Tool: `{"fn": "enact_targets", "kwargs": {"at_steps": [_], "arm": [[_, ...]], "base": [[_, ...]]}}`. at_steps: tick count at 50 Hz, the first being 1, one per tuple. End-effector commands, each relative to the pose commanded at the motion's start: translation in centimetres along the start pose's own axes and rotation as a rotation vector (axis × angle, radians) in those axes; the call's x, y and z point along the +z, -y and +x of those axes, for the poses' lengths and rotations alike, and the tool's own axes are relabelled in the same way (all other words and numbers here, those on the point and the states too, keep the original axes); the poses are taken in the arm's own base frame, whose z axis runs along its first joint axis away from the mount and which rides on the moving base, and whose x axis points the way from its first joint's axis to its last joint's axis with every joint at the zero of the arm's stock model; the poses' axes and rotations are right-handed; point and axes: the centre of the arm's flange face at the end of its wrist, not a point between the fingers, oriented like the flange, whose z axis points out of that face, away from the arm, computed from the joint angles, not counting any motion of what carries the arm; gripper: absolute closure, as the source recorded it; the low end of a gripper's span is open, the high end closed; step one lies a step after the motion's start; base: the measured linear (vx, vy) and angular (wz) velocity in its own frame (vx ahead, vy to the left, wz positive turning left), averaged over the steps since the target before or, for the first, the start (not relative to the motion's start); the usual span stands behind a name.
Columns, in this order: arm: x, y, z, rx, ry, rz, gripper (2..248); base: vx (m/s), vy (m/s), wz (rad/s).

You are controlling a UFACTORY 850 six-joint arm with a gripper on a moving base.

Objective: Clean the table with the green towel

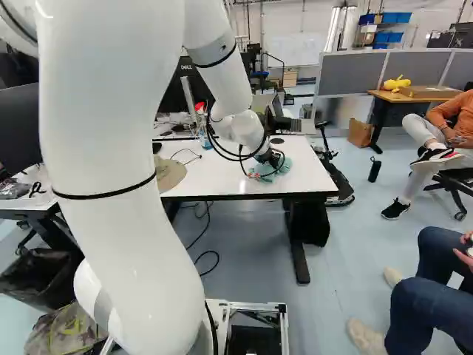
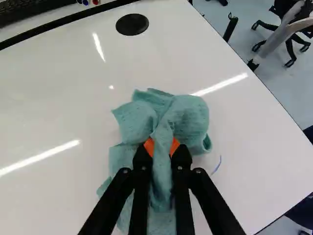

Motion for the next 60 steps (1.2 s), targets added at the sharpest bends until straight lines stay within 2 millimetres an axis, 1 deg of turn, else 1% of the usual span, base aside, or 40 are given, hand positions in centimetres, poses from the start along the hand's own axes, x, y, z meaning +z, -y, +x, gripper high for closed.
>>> {"fn": "enact_targets", "kwargs": {"at_steps": [8,17,22,34,47,54,60], "arm": [[0.3,-0.4,0.4,0.007,-0.002,-0.006,197],[0.7,-1.7,0.7,0.026,-0.004,-0.022,197],[0.5,-2.4,0.6,0.036,-0.003,-0.031,197],[-0.7,-3.6,-0.7,0.056,0.003,-0.047,197],[-2.2,-4.4,-2.5,0.071,0.011,-0.059,197],[-3.1,-4.4,-3.5,0.073,0.014,-0.060,197],[-3.5,-3.8,-4.0,0.063,0.016,-0.052,197]], "base": [[0.000,0.000,0.000],[0.000,0.000,0.000],[0.000,0.000,0.000],[0.000,0.000,0.000],[0.000,0.000,0.000],[0.000,0.000,0.000],[0.000,0.000,0.000]]}}
